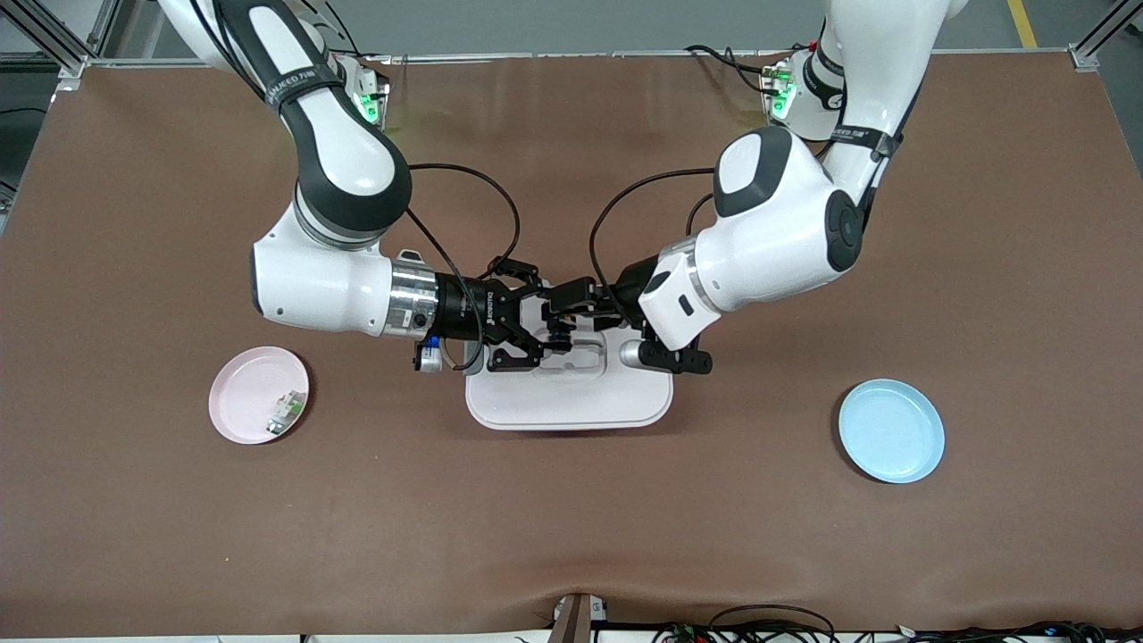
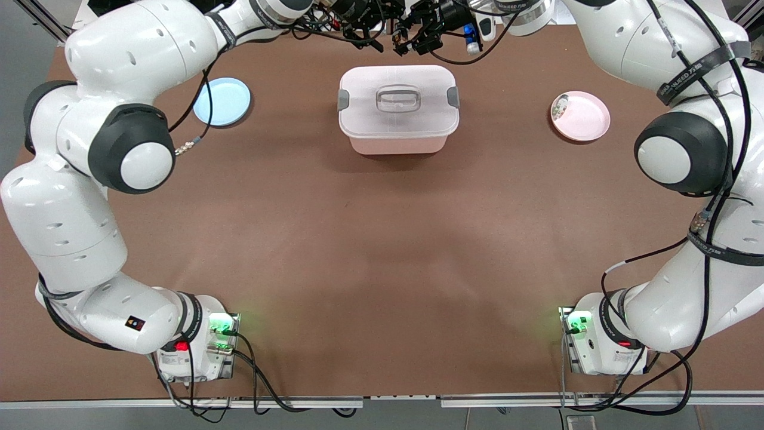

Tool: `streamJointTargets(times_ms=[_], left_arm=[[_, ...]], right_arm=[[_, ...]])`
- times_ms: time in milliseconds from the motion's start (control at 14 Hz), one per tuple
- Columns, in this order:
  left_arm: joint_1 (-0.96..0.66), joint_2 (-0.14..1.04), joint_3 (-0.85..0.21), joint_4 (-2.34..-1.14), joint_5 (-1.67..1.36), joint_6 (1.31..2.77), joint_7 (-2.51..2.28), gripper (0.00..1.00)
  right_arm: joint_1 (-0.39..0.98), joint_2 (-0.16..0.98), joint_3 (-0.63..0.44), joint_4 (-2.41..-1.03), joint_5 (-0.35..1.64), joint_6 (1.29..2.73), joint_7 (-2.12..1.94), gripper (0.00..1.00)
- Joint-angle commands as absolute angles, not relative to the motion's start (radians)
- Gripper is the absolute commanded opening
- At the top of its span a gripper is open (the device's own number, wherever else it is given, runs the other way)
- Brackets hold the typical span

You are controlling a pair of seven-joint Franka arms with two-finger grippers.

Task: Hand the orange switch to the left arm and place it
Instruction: 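Close the left gripper on the orange switch above the white box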

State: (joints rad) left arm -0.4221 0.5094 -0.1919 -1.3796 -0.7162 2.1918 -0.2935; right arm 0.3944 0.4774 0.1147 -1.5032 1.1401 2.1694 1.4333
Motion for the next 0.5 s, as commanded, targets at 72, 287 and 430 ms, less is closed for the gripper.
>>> streamJointTargets(times_ms=[72,287,430], left_arm=[[-0.437,0.523,-0.19,-1.365,-0.738,2.232,-0.275,0.84],[-0.437,0.528,-0.189,-1.365,-0.735,2.233,-0.275,0.62],[-0.437,0.528,-0.19,-1.367,-0.733,2.233,-0.264,0.43]], right_arm=[[0.402,0.465,0.106,-1.503,1.163,2.171,1.447,0.0],[0.402,0.465,0.106,-1.502,1.163,2.171,1.448,0.0],[0.402,0.465,0.106,-1.497,1.161,2.169,1.448,0.0]])
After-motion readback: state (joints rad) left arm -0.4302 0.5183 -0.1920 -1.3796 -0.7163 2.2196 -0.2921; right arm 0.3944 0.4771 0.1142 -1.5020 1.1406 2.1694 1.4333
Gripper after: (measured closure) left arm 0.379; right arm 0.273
